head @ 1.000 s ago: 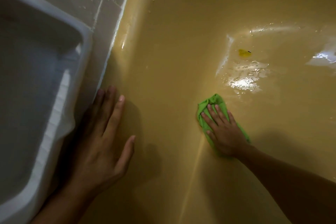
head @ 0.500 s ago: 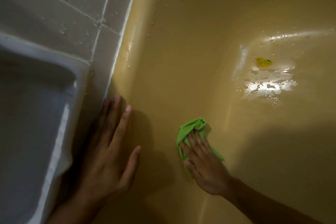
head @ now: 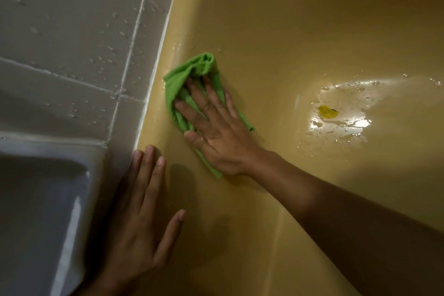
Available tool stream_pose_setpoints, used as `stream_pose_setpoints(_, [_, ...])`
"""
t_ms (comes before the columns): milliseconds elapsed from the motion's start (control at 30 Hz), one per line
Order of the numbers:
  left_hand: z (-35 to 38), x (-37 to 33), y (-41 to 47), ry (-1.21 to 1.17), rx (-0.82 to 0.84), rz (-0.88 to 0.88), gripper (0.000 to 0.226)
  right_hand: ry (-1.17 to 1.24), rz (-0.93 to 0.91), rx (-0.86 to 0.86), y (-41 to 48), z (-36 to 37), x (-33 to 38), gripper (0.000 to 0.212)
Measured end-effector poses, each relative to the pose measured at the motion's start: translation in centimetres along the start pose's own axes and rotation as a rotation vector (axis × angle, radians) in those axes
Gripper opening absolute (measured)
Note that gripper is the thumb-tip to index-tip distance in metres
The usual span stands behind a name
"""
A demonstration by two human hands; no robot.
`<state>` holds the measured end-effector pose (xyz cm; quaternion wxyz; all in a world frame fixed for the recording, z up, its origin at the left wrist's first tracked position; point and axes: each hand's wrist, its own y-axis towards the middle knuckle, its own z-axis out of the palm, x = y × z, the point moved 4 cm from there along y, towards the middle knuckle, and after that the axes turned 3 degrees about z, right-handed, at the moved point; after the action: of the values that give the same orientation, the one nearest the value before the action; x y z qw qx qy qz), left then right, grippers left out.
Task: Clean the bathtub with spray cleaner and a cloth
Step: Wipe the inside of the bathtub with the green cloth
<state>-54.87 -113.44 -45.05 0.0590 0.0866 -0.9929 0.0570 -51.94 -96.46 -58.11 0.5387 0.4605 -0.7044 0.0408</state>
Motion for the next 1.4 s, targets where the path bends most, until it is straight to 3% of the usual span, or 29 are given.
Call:
stream_pose_setpoints(100, [-0.1,-0.2,1.4,-0.036,-0.018,-0.012,0.08,-0.018,0.096,-0.051,1.0,-0.2,-3.1,0.062])
stream_pose_setpoints(233, [-0.1,-0.4,2.4,-0.022,-0.032,-0.033,0.08,0.052,0.396,-0.065,-0.2,0.9,-9.1,0.064])
stream_pose_setpoints(367, [0.0,-0.4,3.1,0.003,-0.041,-0.043,0.081,0.001,0.687,0.112,-6.8,3.0,-16.2,0.062])
stream_pose_setpoints(500, [0.0,-0.4,4.0,0.021,-0.046,-0.048,0.08,-0.269,0.599,0.252,-13.2,3.9,-18.0,0.069])
stream_pose_setpoints(800, [-0.3,-0.4,5.6,0.044,-0.047,-0.06,0.079,-0.34,0.519,0.349,-17.3,4.1,-15.9,0.068])
stream_pose_setpoints(967, [-0.4,-0.5,6.3,0.046,-0.038,-0.052,0.079,-0.279,0.494,0.402,-19.3,4.5,-14.0,0.066])
stream_pose_setpoints(1133, [-0.6,-0.5,6.8,0.028,-0.035,-0.045,0.081,-0.064,0.476,0.416,-20.4,6.5,-11.0,0.061])
stream_pose_setpoints(1400, [-0.6,-0.5,7.2,0.008,-0.049,-0.027,0.078,0.167,0.397,0.313,-17.2,6.9,-4.8,0.06])
